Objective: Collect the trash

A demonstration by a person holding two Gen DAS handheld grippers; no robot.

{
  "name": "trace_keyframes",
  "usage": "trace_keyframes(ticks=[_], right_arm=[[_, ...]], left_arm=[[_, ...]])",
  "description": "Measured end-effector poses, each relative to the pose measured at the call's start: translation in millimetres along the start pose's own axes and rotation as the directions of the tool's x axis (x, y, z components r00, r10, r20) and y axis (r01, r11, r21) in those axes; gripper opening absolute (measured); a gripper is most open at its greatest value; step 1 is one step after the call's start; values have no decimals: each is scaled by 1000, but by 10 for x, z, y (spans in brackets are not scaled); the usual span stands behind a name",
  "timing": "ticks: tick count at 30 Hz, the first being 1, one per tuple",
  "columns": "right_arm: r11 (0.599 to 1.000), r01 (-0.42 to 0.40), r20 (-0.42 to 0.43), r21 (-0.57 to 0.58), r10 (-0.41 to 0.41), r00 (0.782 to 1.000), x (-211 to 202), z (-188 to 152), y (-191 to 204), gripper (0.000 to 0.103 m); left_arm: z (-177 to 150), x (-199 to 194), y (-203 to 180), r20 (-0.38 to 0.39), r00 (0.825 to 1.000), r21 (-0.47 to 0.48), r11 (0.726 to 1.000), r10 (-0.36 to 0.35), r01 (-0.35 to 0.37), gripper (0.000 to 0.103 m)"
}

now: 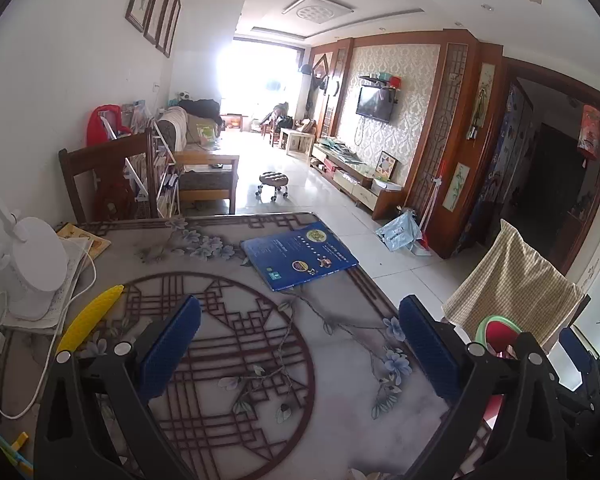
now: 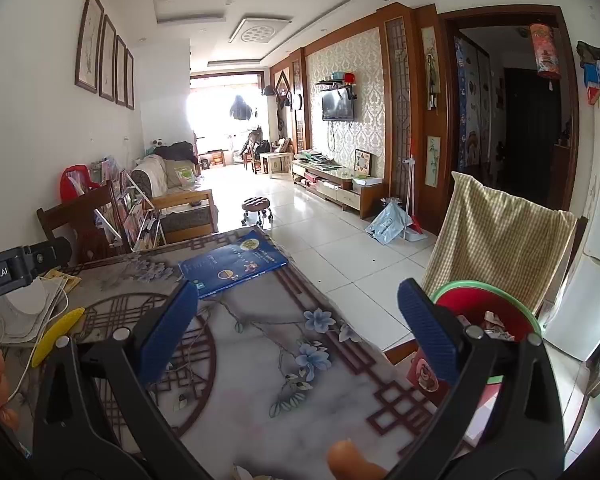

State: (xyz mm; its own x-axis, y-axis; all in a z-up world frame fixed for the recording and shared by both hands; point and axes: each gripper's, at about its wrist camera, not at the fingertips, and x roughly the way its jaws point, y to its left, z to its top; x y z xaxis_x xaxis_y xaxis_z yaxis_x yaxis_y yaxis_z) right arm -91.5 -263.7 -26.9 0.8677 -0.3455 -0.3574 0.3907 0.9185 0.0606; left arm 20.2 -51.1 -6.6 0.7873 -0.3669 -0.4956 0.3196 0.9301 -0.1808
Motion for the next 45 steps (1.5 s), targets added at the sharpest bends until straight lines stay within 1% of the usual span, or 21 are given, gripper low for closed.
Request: trace_keyframes(ticks=[2, 21, 31, 39, 42, 45], right_arm=[[1000, -2, 0, -2, 2, 1000, -13, -3, 11, 98], [1000, -6, -19, -4, 6, 1000, -23, -26, 12, 98], [1000, -18, -36, -6, 17, 999, 49, -32, -26, 98], [1000, -31, -69, -4, 31, 997, 207, -74, -49, 98], [999, -52, -107, -11, 51, 993, 356, -127, -27, 98], [996, -75, -168, -40, 67, 983, 669, -299, 14, 98]], left_arm=[[-14, -13, 10, -4, 1000, -1, 1000, -9, 9, 95], [-33, -63, 25, -8, 1000, 10, 1000, -9, 9, 95], [-45, -53, 36, -17, 1000, 15, 1000, -7, 7, 95], [-62, 35, 83, -42, 999, 10, 1000, 4, -4, 95], [-69, 98, 97, -52, 998, 19, 1000, 18, -18, 95], [-120, 171, 188, -71, 996, 13, 998, 56, -55, 95]])
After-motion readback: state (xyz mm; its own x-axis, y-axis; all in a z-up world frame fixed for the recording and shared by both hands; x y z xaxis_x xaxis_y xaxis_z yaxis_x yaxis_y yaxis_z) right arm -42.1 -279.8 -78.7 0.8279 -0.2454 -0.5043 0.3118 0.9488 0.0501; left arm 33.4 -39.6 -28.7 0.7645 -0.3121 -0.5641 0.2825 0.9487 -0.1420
